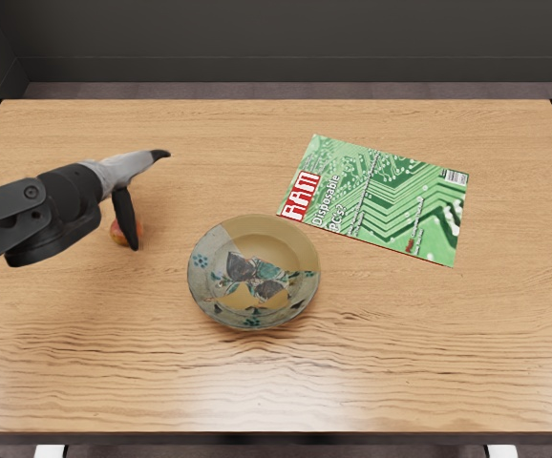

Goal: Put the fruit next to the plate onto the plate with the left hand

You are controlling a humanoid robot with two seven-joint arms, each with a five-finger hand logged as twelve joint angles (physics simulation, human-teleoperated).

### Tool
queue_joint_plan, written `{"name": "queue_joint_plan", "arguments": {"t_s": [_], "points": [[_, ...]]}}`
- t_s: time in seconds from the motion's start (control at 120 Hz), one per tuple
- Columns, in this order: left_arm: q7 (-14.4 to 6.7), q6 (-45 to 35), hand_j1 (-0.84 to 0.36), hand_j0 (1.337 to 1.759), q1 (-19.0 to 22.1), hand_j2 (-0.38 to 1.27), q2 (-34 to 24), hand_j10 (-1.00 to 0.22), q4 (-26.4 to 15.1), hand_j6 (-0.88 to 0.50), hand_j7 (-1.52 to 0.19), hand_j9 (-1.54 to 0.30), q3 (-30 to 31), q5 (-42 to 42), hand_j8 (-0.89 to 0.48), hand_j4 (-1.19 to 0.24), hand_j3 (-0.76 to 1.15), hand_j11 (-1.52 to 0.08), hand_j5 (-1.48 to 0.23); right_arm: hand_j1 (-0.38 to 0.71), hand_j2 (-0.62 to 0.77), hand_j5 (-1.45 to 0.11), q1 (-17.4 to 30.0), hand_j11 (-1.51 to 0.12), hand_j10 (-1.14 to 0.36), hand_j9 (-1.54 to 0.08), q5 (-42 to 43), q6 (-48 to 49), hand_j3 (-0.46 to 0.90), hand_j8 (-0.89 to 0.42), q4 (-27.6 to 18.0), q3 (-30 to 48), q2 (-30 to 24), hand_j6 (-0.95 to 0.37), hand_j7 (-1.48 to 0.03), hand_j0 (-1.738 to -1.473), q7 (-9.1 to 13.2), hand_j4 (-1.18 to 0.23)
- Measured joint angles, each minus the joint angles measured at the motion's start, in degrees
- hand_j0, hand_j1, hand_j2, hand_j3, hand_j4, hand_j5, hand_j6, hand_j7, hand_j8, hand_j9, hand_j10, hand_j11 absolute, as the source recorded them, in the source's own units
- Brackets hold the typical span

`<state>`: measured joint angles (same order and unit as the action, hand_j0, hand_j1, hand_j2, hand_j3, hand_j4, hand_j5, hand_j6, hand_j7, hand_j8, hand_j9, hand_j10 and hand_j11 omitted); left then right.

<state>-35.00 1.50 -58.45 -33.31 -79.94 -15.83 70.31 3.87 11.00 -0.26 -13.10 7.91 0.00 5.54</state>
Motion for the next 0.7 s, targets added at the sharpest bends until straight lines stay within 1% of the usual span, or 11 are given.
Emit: {"name": "queue_joint_plan", "arguments": {"t_s": [0.125, 0.225, 0.7], "points": [[0.0, -0.7, 0.28, 1.658, 0.2, 0.01, 0.8, -0.07, 2.7, -0.07, -0.08, -0.08, 0.7, 0.5, -0.07, -0.07, 0.00, -0.08, -0.08, -0.33, 0.00, -0.02, 0.0, -0.02, -0.02, -0.02, 0.0, 0.0, 0.00, -0.02, 0.0, 0.0, 0.0, -0.02, -0.02, -1.658, 0.0, -0.02], [0.0, -0.8, 0.23, 1.658, 0.2, 0.02, 1.6, -0.10, 3.8, -0.10, -0.13, -0.13, 1.1, 0.7, -0.10, -0.10, 0.00, -0.13, -0.13, -0.33, 0.00, -0.02, 0.0, -0.02, -0.02, -0.02, 0.0, 0.0, 0.00, -0.02, 0.0, 0.0, 0.0, -0.02, -0.02, -1.658, 0.0, -0.02], [0.0, -1.1, 0.03, 1.658, 0.3, 0.06, 2.4, -0.27, 4.5, -0.28, -0.35, -0.35, 4.7, 0.7, -0.28, -0.27, 0.00, -0.35, -0.35, -0.33, 0.00, -0.02, 0.0, -0.02, -0.02, -0.02, 0.0, 0.0, 0.00, -0.02, 0.0, 0.0, 0.0, -0.02, -0.02, -1.658, 0.0, -0.02]]}}
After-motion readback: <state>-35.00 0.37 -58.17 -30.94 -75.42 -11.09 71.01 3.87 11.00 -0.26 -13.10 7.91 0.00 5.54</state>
